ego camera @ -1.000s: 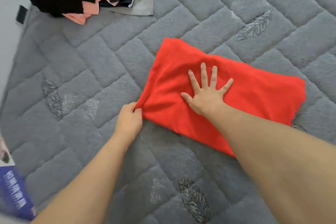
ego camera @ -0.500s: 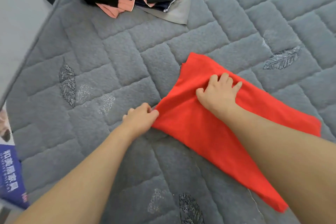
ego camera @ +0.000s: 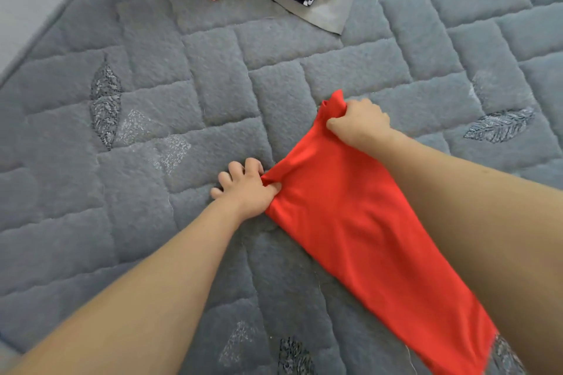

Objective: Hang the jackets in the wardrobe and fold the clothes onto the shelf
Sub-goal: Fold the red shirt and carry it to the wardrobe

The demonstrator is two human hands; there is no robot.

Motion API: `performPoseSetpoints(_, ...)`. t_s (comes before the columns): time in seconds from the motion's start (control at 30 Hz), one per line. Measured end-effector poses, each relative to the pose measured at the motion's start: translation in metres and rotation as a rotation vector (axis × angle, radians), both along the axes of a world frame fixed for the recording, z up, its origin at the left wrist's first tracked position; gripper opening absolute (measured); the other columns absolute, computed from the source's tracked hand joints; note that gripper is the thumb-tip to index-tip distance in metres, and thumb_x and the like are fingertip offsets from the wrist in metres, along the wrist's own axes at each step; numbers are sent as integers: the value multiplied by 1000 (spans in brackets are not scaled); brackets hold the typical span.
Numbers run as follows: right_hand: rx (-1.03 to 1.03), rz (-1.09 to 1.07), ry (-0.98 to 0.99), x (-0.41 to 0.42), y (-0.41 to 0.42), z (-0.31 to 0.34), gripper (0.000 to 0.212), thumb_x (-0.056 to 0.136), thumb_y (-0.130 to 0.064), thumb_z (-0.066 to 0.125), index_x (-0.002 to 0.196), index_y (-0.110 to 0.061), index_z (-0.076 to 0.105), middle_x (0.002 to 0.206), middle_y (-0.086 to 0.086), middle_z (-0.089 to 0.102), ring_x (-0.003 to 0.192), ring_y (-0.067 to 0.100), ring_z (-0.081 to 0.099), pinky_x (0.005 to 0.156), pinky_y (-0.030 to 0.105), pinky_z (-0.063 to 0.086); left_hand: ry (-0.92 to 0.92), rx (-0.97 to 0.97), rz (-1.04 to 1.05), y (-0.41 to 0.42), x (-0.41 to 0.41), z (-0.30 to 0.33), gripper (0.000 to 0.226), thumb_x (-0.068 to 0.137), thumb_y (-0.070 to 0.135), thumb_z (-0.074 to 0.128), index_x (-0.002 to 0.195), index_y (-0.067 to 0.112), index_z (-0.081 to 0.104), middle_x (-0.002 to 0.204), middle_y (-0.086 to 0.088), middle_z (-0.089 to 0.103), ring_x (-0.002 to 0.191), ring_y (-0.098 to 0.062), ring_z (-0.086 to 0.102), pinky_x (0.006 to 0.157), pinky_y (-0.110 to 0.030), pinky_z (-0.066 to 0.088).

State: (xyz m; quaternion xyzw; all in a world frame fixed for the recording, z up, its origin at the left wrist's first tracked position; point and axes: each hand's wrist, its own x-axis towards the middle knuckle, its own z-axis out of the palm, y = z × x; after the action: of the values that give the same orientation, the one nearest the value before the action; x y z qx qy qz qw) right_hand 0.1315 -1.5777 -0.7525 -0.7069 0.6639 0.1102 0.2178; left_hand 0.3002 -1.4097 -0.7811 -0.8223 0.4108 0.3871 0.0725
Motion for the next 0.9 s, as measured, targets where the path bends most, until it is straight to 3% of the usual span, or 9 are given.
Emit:
performPoseSetpoints(0.1, 45, -59, -181, -1, 7, 11, 25, 84, -30, 55, 104, -15, 57, 119, 15, 63, 114, 35, 57, 94, 41, 44, -72, -134, 99, 10, -23, 9, 38, 79, 51, 58, 108, 37, 37, 124, 0, 36, 122, -29, 33, 100, -50, 27)
performPoseSetpoints(0.2, 65, -113, -299, 5, 16, 25, 25, 85, -20, 55, 106, -8, 58, 114, 18, 65, 108, 35, 60, 85, 37, 47, -38, -187, 123, 26, -37, 19, 43, 76, 36, 57, 117, 29, 46, 124, 0, 50, 121, -30, 40, 98, -47, 30)
performPoseSetpoints(0.27, 60, -109, -315, 13, 24, 37, 24, 86, -18, 53, 102, -4, 64, 108, 20, 68, 103, 35, 63, 77, 35, 45, 143, -159, 161, 31, -36, 28, 28, 72, 35, 50, 97, 20, 53, 112, -7, 64, 113, -33, 54, 93, -44, 38)
performPoseSetpoints(0.33, 68, -130, -369, 28, 33, 55, 24, 86, -18, 52, 98, -6, 68, 99, 17, 70, 96, 34, 65, 73, 34, 46, 386, -196, 283, 33, -25, 44, 23, 62, 33, 45, 75, 17, 54, 92, -15, 69, 94, -35, 64, 73, -37, 46)
performPoseSetpoints(0.37, 76, -153, -412, 38, 36, 67, 20, 86, -18, 52, 93, -9, 69, 91, 13, 70, 90, 32, 65, 68, 33, 47, 428, -216, 347, 32, -13, 55, 20, 57, 30, 44, 68, 15, 53, 80, -15, 68, 83, -36, 64, 61, -34, 42)
performPoseSetpoints(0.43, 81, -208, -516, 63, 39, 97, 13, 83, -15, 52, 75, -14, 61, 70, 2, 63, 71, 26, 61, 55, 30, 38, 409, -253, 452, 30, 23, 85, 15, 49, 25, 46, 57, 14, 50, 55, -7, 56, 60, -32, 53, 50, -30, 30)
performPoseSetpoints(0.53, 105, -298, -769, 113, 39, 157, 15, 78, -9, 52, 66, -18, 55, 60, -2, 56, 56, 17, 53, 51, 26, 37, 337, -410, 530, 28, 95, 152, 12, 42, 22, 48, 51, 13, 45, 44, 5, 41, 51, -20, 37, 48, -29, 24)
performPoseSetpoints(0.73, 64, -216, -1186, 212, 50, 316, 28, 71, 5, 48, 57, -20, 45, 53, -7, 39, 44, 6, 36, 43, 20, 25, 188, -728, 374, 56, 207, 340, 9, 49, 16, 47, 54, 18, 39, 42, 14, 32, 42, -5, 28, 44, -26, 20)
performPoseSetpoints(0.9, 56, -206, -1276, 232, 82, 376, 28, 71, 11, 43, 64, -16, 46, 55, -4, 39, 38, 2, 35, 38, 14, 24, 170, -683, 198, 104, 217, 425, 11, 59, 20, 52, 69, 16, 50, 53, 14, 42, 48, -6, 38, 45, -19, 32)
